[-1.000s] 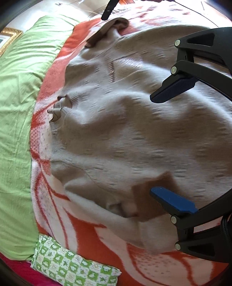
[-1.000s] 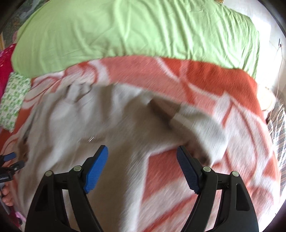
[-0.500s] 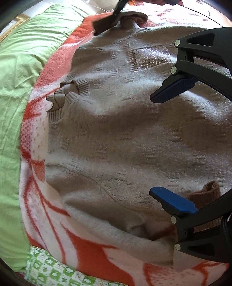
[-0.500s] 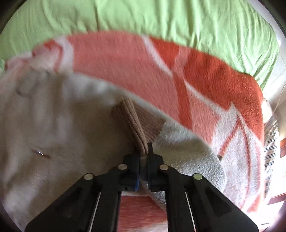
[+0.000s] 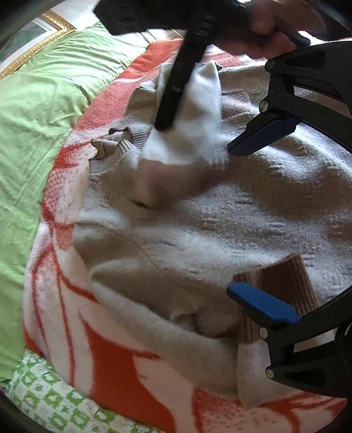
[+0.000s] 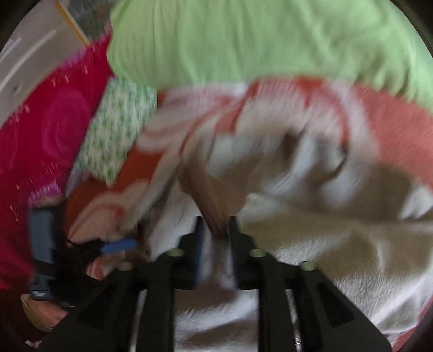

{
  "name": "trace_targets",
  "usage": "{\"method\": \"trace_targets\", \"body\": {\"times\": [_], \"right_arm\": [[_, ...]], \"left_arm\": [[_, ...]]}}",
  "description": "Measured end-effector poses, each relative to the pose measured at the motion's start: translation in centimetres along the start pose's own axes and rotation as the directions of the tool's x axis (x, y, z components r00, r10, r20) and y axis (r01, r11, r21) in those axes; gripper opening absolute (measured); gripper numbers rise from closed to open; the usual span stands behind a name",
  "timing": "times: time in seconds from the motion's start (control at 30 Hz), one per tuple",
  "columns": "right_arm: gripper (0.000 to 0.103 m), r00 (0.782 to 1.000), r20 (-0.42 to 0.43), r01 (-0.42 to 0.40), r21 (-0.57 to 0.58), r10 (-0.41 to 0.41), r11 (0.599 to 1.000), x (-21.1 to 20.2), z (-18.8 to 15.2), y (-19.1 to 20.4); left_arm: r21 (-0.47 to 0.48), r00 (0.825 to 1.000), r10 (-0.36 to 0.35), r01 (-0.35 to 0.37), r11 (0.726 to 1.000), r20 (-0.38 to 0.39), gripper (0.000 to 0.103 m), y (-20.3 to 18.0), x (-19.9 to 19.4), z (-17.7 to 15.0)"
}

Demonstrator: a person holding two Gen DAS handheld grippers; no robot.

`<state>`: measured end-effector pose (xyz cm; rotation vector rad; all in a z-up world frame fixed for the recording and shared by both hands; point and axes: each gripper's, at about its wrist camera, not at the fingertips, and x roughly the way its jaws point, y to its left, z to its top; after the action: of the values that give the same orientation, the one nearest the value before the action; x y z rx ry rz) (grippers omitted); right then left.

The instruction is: Fold small clothes

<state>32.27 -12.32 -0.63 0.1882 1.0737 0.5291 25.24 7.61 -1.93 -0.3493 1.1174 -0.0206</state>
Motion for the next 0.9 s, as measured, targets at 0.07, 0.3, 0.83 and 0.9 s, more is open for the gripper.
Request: {"method": "trace_targets", "body": {"times": [0.07, 0.3, 0.83, 0.9], "right_arm": [[0.048, 1.0, 0.0, -0.022, 0.02, 0.022, 1.0, 0.0, -1.0, -0.3], [0.05, 0.996, 0.079, 0.021, 0.177, -0.035, 0.984, -5.0, -3.1, -5.1], [0.05, 0.937, 0.193, 0.183, 0.433, -0.29, 0.882, -15.0, -8.6, -12.8], [0.05, 0.927, 0.201, 0.197, 0.46, -0.318, 0.866, -15.7, -8.7, -14.2]], "left_arm": [[-0.014, 1.0, -0.02, 0.019, 1.0, -0.012, 0.095, -0.1, 0.6, 0.2], [-0.092, 0.991, -0.114, 0.107, 0.99, -0.076, 0.095, -1.6, 5.0, 2.0], [-0.054, 0.979, -0.15, 0.159, 0.986, 0.14, 0.008, -2.8, 0.3, 5.3], [-0.06, 0.986, -0.113, 0.121, 0.991, 0.122, 0.008, -1.4, 1.0, 5.0]]}}
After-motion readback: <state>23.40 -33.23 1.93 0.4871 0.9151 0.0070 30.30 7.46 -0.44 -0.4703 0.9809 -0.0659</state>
